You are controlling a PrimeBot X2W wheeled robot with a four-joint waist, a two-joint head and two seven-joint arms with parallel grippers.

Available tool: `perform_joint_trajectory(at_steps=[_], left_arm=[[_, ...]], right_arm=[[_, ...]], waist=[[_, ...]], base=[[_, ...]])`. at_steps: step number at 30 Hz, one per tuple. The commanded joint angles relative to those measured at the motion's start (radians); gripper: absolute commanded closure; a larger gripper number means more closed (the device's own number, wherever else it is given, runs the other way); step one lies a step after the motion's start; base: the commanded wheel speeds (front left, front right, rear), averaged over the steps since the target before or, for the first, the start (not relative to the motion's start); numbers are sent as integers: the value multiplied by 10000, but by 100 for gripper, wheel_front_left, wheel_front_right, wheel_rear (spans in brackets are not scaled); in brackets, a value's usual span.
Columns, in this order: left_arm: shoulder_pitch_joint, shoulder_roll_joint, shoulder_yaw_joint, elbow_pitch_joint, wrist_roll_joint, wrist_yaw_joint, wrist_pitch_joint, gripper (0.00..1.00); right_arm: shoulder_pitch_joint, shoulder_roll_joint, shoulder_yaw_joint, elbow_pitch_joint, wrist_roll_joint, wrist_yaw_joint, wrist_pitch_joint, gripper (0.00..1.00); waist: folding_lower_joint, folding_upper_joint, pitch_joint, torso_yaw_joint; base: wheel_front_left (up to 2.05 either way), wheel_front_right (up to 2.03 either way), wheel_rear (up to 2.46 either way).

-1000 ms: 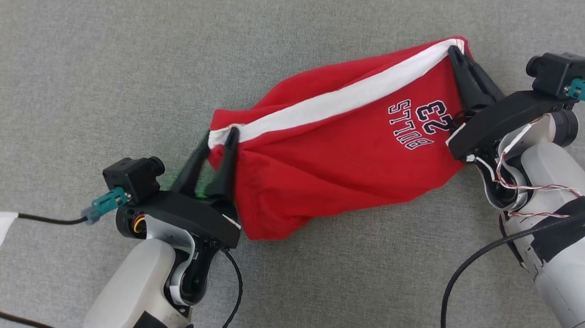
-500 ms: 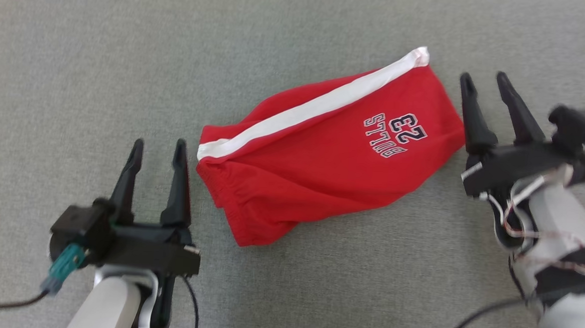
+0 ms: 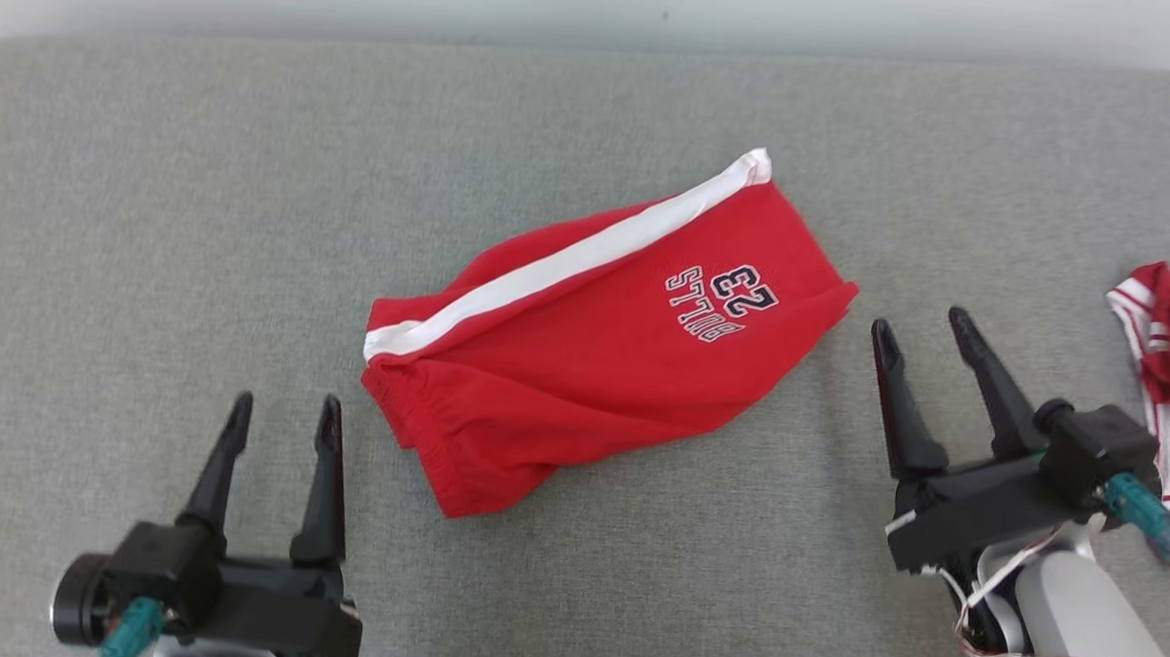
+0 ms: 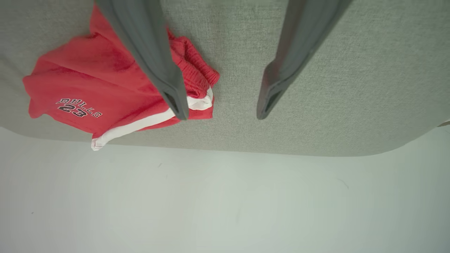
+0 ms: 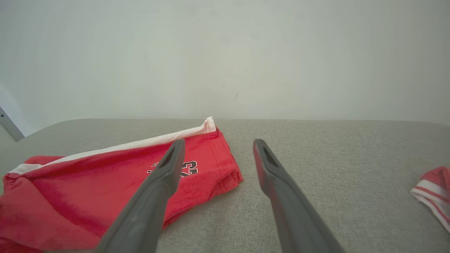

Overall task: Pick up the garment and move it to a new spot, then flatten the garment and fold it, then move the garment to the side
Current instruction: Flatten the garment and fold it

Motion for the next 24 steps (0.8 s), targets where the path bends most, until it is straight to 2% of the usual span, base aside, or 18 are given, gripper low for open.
perform_joint_trajectory(at_steps=[1, 16, 20, 24], left_arm=[[201, 78, -37, -15, 47, 39, 29, 0], [249, 150, -227, -151, 127, 184, 156, 0], [122, 112, -242, -179, 91, 173, 150, 0], [7, 43, -290, -227, 104, 156, 94, 0]], right_arm=[[173, 34, -6, -99, -40, -4, 52, 0], [528, 55, -326, -718, -296, -4, 664, 0], [188, -82, -380, -635, -193, -4, 776, 0], [-512, -318, -360, -36, -58, -4, 950, 0]], waist=[[2, 0, -204, -126], [2, 0, -293, 15], [2, 0, -173, 163], [2, 0, 68, 392]], base=[[0, 0, 0], [0, 0, 0], [0, 0, 0], [0, 0, 0]])
